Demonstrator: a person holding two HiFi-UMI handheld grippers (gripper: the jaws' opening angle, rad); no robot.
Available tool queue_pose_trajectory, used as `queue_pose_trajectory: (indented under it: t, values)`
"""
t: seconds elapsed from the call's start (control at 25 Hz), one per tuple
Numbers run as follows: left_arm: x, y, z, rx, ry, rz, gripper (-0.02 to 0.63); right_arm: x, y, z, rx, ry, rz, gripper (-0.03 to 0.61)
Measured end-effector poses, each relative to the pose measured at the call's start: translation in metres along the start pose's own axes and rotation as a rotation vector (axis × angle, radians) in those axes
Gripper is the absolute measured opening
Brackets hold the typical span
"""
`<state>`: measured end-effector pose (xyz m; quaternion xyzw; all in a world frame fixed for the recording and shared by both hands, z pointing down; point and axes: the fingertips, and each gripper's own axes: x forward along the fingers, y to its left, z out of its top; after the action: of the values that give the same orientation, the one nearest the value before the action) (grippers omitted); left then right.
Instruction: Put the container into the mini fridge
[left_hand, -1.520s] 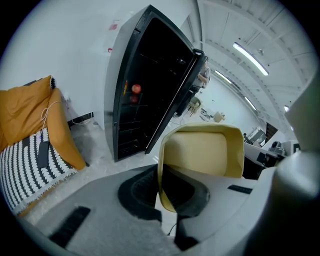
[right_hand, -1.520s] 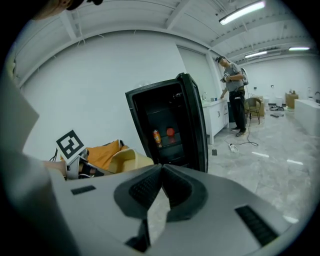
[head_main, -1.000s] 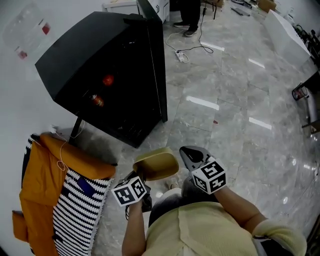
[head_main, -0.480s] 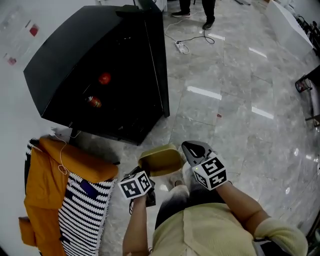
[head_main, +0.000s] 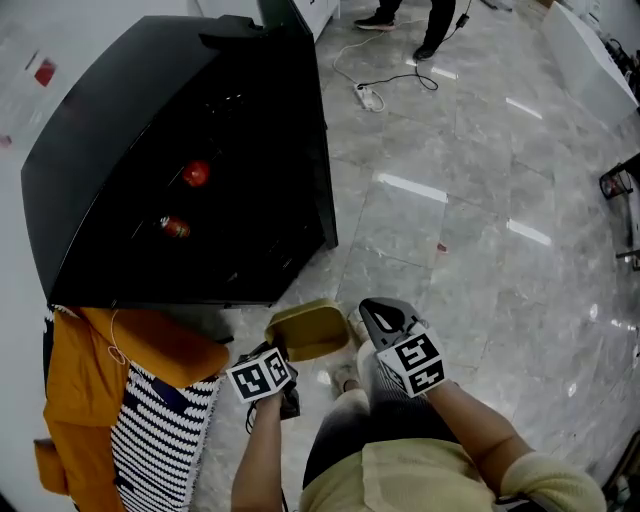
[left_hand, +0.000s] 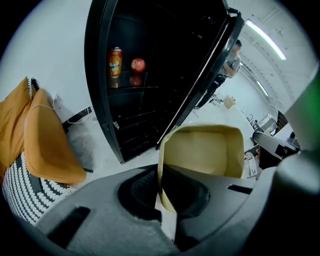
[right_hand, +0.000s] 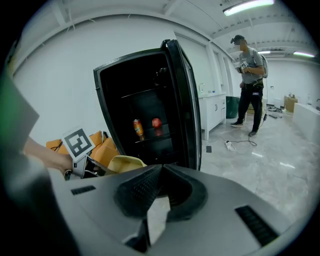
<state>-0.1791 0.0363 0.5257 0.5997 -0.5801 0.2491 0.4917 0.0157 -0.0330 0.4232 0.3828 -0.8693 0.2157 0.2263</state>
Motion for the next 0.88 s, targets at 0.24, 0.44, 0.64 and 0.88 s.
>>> queue_pose_trajectory:
  t: [0.24, 0.44, 0.64, 0.88]
  values:
    - [0.044, 0.008, 0.017, -0.041, 0.038, 0.019, 0.021, 0.03, -0.024, -0.007, -0.034, 0.027, 0.029, 0.029]
    - [0.082, 0.013, 0.032, -0.051, 0.053, 0.034, 0.021, 0.058, -0.047, -0.011, -0.048, 0.045, 0.045, 0.029]
    - [0.112, 0.024, 0.03, -0.101, 0.069, 0.05, 0.021, 0.086, -0.061, -0.017, -0.074, 0.058, 0.057, 0.029]
    - [0.153, 0.042, 0.014, -0.241, 0.076, 0.057, 0.021, 0.113, -0.061, -0.044, -0.099, 0.088, 0.081, 0.029]
